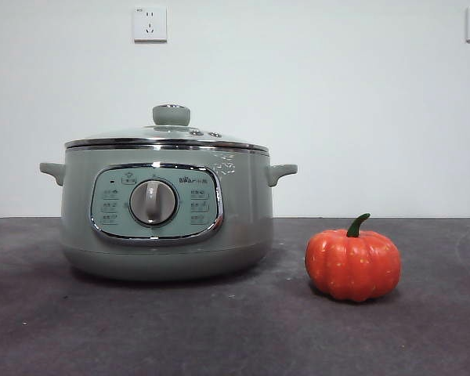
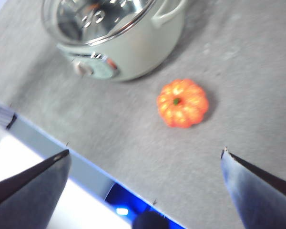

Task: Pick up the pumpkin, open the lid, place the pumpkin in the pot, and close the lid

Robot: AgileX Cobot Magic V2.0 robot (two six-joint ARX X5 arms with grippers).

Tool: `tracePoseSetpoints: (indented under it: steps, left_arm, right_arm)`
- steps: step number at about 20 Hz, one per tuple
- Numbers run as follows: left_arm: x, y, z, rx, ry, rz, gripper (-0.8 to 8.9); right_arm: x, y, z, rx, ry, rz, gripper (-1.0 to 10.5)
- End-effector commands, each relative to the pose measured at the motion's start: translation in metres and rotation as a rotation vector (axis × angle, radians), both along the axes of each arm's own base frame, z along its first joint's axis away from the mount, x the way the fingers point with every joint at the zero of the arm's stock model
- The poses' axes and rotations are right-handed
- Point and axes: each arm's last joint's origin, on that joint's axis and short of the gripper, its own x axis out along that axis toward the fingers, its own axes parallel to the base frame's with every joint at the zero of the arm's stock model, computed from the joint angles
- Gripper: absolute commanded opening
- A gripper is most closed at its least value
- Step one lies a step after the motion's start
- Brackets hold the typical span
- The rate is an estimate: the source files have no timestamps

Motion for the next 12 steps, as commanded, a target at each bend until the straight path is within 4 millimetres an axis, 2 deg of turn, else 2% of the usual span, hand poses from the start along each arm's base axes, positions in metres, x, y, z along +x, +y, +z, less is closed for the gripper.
tracePoseSetpoints:
  steps: [1, 6, 12]
  left_arm:
    - [-0.001, 0.000, 0.001, -0.007, -0.002, -0.001, 7.29]
    - [-0.001, 0.000, 0.001, -0.008, -0.003, -0.002, 7.28]
    - [-0.001, 0.000, 0.001, -0.008, -0.003, -0.001, 7.28]
  right_arm:
    - [0.010, 0.009, -0.003, -0.006, 0.018, 0.042, 7.2]
    - [0.050, 0.036, -0.020, -0.114, 0.028, 0.071, 7.2]
    - [0.100, 0.077, -0.062, -0.254, 0.088, 0.100, 7.3]
